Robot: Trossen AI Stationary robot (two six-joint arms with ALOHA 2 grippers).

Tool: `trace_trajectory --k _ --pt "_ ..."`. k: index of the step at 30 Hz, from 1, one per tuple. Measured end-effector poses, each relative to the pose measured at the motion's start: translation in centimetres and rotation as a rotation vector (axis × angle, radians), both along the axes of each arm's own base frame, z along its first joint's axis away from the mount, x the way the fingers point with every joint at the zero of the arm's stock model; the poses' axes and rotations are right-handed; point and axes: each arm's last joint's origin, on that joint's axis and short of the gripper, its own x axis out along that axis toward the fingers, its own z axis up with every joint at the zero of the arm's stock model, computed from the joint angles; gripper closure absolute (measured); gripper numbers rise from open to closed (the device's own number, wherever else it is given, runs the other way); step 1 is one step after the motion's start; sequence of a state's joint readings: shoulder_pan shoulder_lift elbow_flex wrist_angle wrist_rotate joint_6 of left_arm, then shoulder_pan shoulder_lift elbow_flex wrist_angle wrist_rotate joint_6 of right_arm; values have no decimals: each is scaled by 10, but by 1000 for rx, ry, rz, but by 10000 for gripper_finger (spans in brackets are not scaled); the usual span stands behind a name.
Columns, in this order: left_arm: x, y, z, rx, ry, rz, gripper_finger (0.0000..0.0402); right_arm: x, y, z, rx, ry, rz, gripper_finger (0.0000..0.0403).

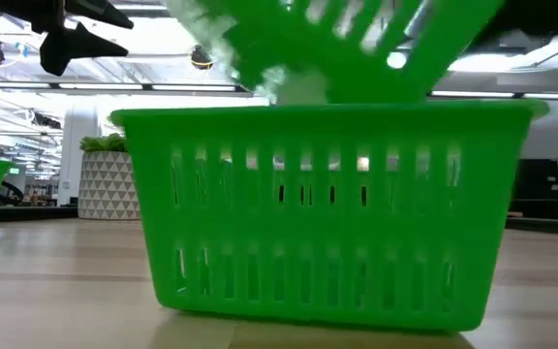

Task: Stack baskets by color
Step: Stack the right green bin on top of the center green bin

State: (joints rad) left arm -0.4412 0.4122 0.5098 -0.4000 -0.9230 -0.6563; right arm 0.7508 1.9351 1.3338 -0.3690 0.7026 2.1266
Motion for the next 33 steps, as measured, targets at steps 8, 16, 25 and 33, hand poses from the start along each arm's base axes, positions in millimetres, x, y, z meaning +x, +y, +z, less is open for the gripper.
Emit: trace_trajectory --k 8,16,25,33 --pt "0 0 -1 5 10 0 178 -9 -10 -3 -25 117 -35 391" --pt "0 0 -1 9 12 4 178 0 -26 -2 -28 256 92 386" --pt "-1 1 -3 19 36 4 178 11 -40 -4 5 382 271 382" --pt "-2 1 -5 26 55 1 178 22 -57 -5 -24 428 393 343"
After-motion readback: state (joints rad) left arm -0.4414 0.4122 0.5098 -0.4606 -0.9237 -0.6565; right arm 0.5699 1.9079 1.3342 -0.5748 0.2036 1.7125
